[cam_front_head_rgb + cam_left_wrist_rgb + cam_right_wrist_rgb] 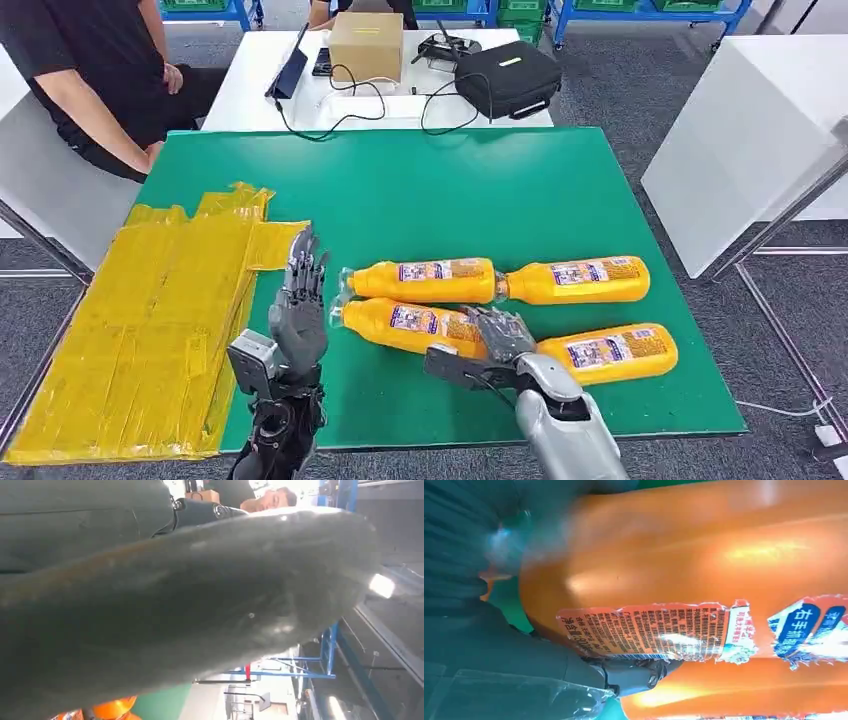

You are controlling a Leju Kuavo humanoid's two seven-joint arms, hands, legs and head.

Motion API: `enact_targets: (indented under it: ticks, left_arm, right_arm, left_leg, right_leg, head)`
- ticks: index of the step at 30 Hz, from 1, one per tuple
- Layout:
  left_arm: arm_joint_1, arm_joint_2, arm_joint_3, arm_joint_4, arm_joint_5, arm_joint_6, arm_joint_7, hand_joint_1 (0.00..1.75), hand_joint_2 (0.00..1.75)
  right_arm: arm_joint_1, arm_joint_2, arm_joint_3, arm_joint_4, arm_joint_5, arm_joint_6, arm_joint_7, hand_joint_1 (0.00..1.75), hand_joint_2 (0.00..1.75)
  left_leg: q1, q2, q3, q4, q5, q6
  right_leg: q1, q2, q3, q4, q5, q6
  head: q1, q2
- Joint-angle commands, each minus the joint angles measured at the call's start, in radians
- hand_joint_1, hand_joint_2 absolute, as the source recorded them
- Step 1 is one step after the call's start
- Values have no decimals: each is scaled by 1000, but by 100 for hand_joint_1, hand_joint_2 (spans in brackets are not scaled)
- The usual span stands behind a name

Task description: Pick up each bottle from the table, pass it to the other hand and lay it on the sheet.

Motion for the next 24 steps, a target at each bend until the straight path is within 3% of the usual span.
enact_targets:
  ticks: [1, 3, 6, 7, 9, 10, 12, 15, 20, 24]
  left_arm:
    - [-17, -2, 35, 39, -3, 1, -12, 0, 0]
    - [-10, -5, 40, 31, -7, 3, -12, 0, 0]
    - [15, -9, 51, 6, -6, 12, -12, 0, 0]
    - [22, -10, 57, -3, -5, 13, -12, 0, 0]
    - [28, -6, 57, -10, -3, 10, -12, 0, 0]
    - [28, -6, 57, -10, -3, 10, -12, 0, 0]
    - [28, -11, 64, -10, -6, 11, -12, 0, 0]
    - [31, -16, 94, -20, 1, 24, -12, 0, 0]
    - [58, -49, 247, -97, 40, 150, -12, 0, 0]
    - [105, -49, 357, -183, 116, 224, -12, 0, 0]
  right_arm:
    - [-10, -39, 6, 216, -10, -19, -21, 175, 175]
    - [-4, -37, 10, 191, -25, -34, -44, 175, 175]
    - [26, -34, 22, 64, -91, -56, -124, 175, 175]
    - [41, -40, 31, 3, -113, -41, -131, 175, 175]
    - [48, -45, 36, -35, -122, -15, -123, 175, 175]
    - [48, -45, 36, -35, -122, -15, -123, 175, 175]
    - [57, -55, 44, -63, -139, -14, -128, 175, 175]
    - [70, -73, 52, -145, -197, -11, -156, 175, 175]
    - [118, -84, 65, -264, -257, 21, -160, 175, 175]
    - [120, -79, 79, -243, -269, 13, -156, 175, 175]
  left_leg:
    - [0, -6, -12, 0, 5, 2]
    - [0, -4, -7, 1, 3, 1]
    - [-1, -7, -15, -2, 7, 3]
    - [0, -4, -8, 0, 6, -1]
    - [-1, -5, -12, 0, 6, 0]
    - [-1, -4, -9, -1, 6, 1]
    - [0, -5, -6, 0, 6, 1]
    - [0, -5, -9, 1, 6, 1]
    - [-1, -5, -18, 1, 6, 2]
    - [-1, -2, -19, 1, 4, 2]
  right_leg:
    - [0, -4, -10, -1, 4, -3]
    - [1, -3, -5, 1, 2, -2]
    - [0, -5, -12, -2, 5, -4]
    - [0, -2, -6, 0, 4, -3]
    - [0, -3, -9, 0, 5, -3]
    - [0, -2, 2, -2, 5, -2]
    - [0, -3, 7, 0, 4, -2]
    - [0, -2, 4, 0, 3, -1]
    - [0, -2, -4, 1, 3, -2]
    - [0, 1, -6, 2, 2, -4]
  head:
    - [0, 0]
    - [0, 0]
    - [0, 0]
    - [0, 0]
    - [0, 0]
    - [0, 0]
    - [0, 0]
    - [0, 0]
    - [0, 0]
    - [0, 0]
